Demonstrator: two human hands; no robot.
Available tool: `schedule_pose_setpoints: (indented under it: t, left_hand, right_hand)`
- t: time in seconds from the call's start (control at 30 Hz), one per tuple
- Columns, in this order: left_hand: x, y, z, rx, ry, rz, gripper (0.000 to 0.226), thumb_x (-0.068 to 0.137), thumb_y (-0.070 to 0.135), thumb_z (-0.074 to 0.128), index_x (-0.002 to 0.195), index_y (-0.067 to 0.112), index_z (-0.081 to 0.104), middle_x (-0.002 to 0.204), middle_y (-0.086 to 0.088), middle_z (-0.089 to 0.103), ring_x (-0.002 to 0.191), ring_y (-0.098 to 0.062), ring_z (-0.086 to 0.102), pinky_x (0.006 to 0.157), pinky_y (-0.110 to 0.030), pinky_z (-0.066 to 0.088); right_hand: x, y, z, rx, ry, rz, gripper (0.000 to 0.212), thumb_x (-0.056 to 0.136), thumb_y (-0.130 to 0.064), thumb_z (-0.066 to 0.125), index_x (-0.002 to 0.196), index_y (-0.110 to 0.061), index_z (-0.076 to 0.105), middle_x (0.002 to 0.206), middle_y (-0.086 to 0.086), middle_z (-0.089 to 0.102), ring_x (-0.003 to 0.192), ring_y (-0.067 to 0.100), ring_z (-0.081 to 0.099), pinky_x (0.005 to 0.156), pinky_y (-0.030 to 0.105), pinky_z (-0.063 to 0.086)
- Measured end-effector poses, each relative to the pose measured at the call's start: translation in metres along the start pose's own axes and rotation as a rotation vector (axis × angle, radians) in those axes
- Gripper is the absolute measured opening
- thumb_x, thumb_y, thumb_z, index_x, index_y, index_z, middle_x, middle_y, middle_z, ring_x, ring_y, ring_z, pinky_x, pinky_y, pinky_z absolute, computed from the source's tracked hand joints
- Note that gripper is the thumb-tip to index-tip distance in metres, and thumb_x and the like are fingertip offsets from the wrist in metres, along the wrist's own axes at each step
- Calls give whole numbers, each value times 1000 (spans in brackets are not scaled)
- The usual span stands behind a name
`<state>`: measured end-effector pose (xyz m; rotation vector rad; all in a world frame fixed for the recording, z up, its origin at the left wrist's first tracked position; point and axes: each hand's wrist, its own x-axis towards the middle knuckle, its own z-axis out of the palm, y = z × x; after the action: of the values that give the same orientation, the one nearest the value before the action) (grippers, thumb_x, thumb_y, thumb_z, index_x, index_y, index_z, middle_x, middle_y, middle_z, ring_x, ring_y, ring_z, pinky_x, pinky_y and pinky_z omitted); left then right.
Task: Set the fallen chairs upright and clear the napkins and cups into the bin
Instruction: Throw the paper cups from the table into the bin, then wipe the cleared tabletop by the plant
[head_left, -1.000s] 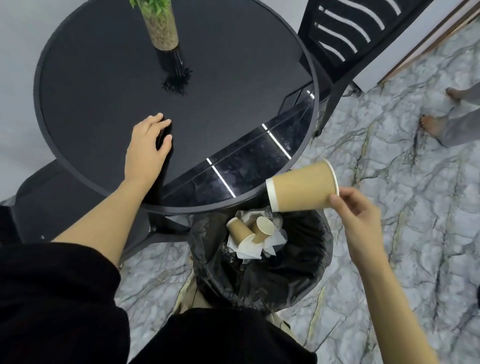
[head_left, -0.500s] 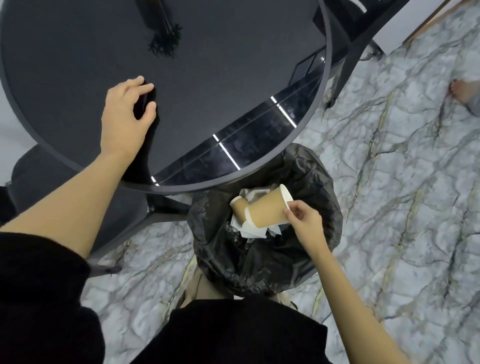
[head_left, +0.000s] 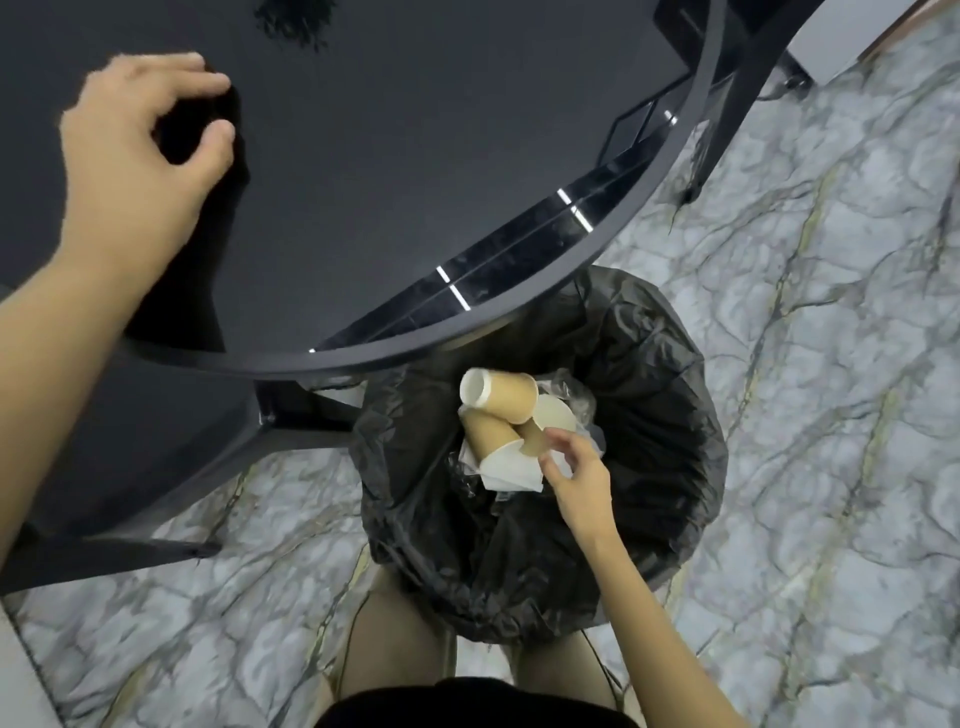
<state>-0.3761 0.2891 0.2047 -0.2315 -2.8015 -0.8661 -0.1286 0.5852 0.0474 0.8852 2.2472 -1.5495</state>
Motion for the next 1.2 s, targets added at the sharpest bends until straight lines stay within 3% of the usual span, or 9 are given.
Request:
schedule_pose_setpoints:
  t: [0.07,0.13,0.2,0.3,0.6,0.77,0.93,1.03,1.2]
  left_hand:
    - [-3,8,-4,35,3,-9,35,88,28,49,122,23,57,135,-2,54,128,-18,46,111,-30,31]
    - [-5,16,-7,40,-9,-18,35,89,24,50,122,17,58,135,-5,54,127,-22,46,108,-28,30]
    - [-7,19,-8,20,-40,-49,34,90,22,51,124,16,57,137,-4,52,128,-22,44,107,-24,26]
    - [-11,26,-12,-20,-77,-117,35,93,20,50,127,17,55,141,-1,48,134,-18,37,110,-25,23]
    - [-11,32,-20,-92,-146,-205,37,93,23,51,130,20,53,143,8,45,137,-7,30,108,-25,29]
    - [-7,27,-19,-58,-158,-191,37,92,24,53,129,20,54,142,8,47,136,-6,34,112,-26,32]
    - [-5,25,-16,-52,-134,-185,36,89,25,56,125,21,57,138,11,50,133,-6,38,113,-31,33]
    - [-5,22,-12,-68,-123,-182,37,87,30,51,123,23,57,137,12,51,133,-4,37,110,-33,39]
    - [-4,19,-9,-64,-104,-162,38,87,33,46,120,22,59,134,10,54,131,-2,36,109,-31,36]
  right_hand:
    - [-11,-23,-13,37,28,-77,25,86,-4,58,109,-13,60,108,-1,61,107,14,55,85,7,41]
    - [-22,-54,-29,50,62,-170,26,86,-5,58,107,-20,60,109,-2,62,104,9,56,89,15,44]
    - [-33,-91,-44,90,84,-243,25,87,-8,58,107,-22,62,109,-6,64,105,6,57,91,21,47]
    - [-48,-145,-56,177,98,-322,24,87,-10,58,108,-21,63,109,-7,66,104,5,60,89,17,48]
    - [-42,-268,-39,159,66,-495,31,86,-10,59,103,-36,62,107,-14,65,105,6,60,90,19,48]
    - [2,-334,-10,93,44,-556,30,86,-13,60,111,-30,60,107,-13,64,107,4,58,93,25,49]
    - [55,-394,29,40,-39,-613,35,86,-16,61,118,-28,54,114,-13,60,111,2,54,94,22,42]
    - [92,-421,51,-10,-86,-633,44,86,-17,62,128,-21,47,126,-4,56,116,7,51,101,26,40]
    - [148,-454,80,-46,-113,-615,65,84,-16,65,140,-16,31,143,5,42,131,15,39,106,25,30]
